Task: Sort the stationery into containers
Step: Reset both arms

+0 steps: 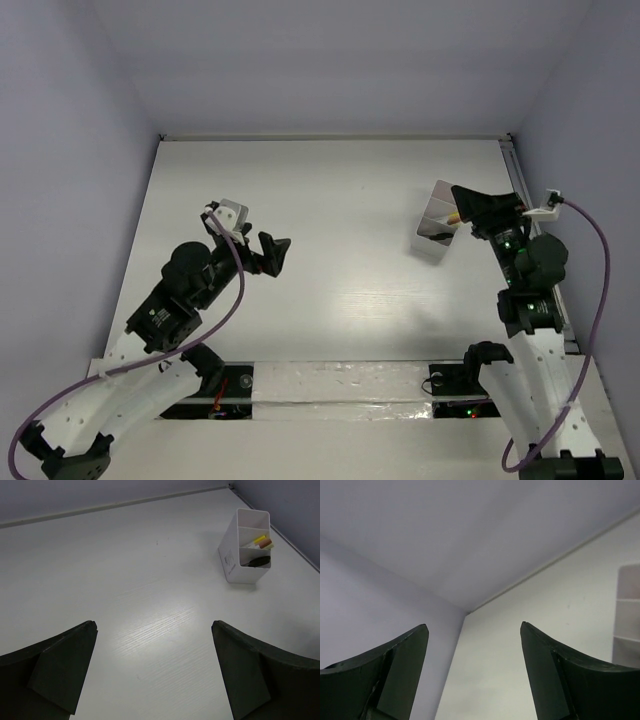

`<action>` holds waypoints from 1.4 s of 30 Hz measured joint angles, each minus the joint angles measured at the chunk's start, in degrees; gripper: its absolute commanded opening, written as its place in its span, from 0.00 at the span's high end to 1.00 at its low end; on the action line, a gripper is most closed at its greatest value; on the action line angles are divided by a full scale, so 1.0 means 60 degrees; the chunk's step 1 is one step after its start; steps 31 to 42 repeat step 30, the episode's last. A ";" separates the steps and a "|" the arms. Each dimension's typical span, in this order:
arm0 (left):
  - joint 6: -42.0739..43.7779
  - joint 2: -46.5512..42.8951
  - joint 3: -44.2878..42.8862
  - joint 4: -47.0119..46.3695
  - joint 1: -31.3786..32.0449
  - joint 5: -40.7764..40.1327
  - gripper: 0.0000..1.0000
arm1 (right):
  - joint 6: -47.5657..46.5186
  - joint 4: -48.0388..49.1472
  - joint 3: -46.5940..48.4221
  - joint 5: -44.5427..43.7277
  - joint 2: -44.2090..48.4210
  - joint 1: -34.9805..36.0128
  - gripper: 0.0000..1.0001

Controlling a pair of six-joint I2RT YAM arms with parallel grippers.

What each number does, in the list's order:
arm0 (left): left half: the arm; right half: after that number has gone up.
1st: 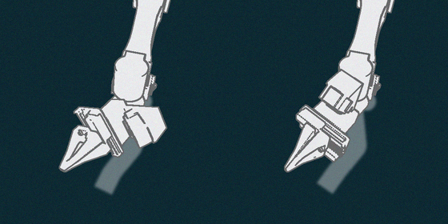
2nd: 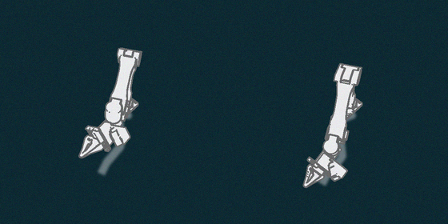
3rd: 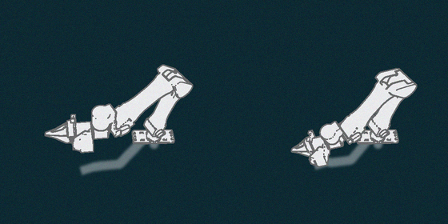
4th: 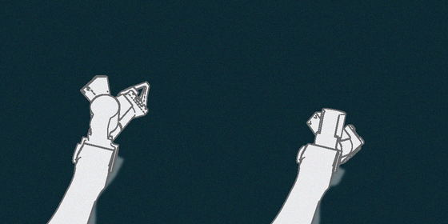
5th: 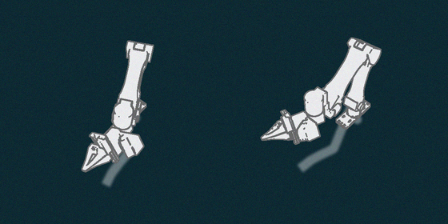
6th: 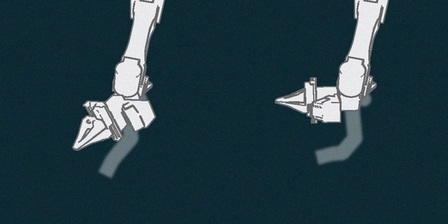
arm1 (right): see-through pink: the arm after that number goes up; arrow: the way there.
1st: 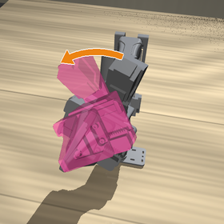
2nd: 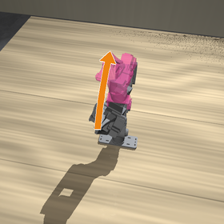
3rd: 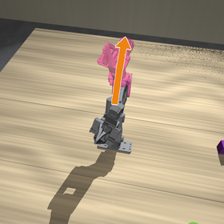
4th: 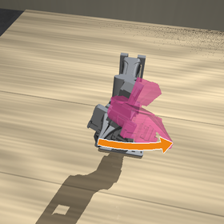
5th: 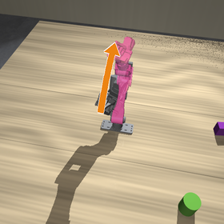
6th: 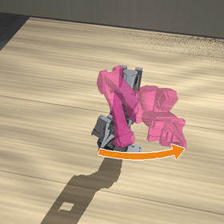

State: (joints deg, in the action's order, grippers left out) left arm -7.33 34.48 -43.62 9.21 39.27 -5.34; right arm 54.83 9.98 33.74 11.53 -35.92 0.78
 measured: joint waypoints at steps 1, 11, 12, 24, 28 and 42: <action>0.0000 -0.0102 0.0000 0.0007 0.0000 -0.0025 0.01 | -0.0164 -0.0080 0.0175 0.0087 0.0248 0.0000 0.17; -0.0015 -0.1304 -0.0026 -0.0153 0.0000 -0.0229 0.01 | -0.1577 -0.1162 0.1588 -0.0222 0.2251 0.0000 0.00; -0.0015 -0.1333 -0.0069 -0.0146 -0.0004 -0.0226 0.01 | -0.1698 -0.1293 0.1708 -0.0288 0.2291 0.0000 0.00; -0.0007 -0.1996 -0.1337 0.0011 -0.0004 -0.0729 0.01 | -0.2714 -0.2503 0.2142 -0.0965 0.3340 0.0000 0.00; -0.0040 -0.2765 -0.1428 -0.0277 -0.0004 -0.1122 0.01 | -0.2940 -0.2488 0.2379 -0.1100 0.3661 -0.0004 0.00; -0.0109 -0.2885 -0.1428 -0.0324 -0.0004 -0.1319 0.01 | -0.3031 -0.2506 0.2488 -0.1024 0.3574 -0.0004 0.00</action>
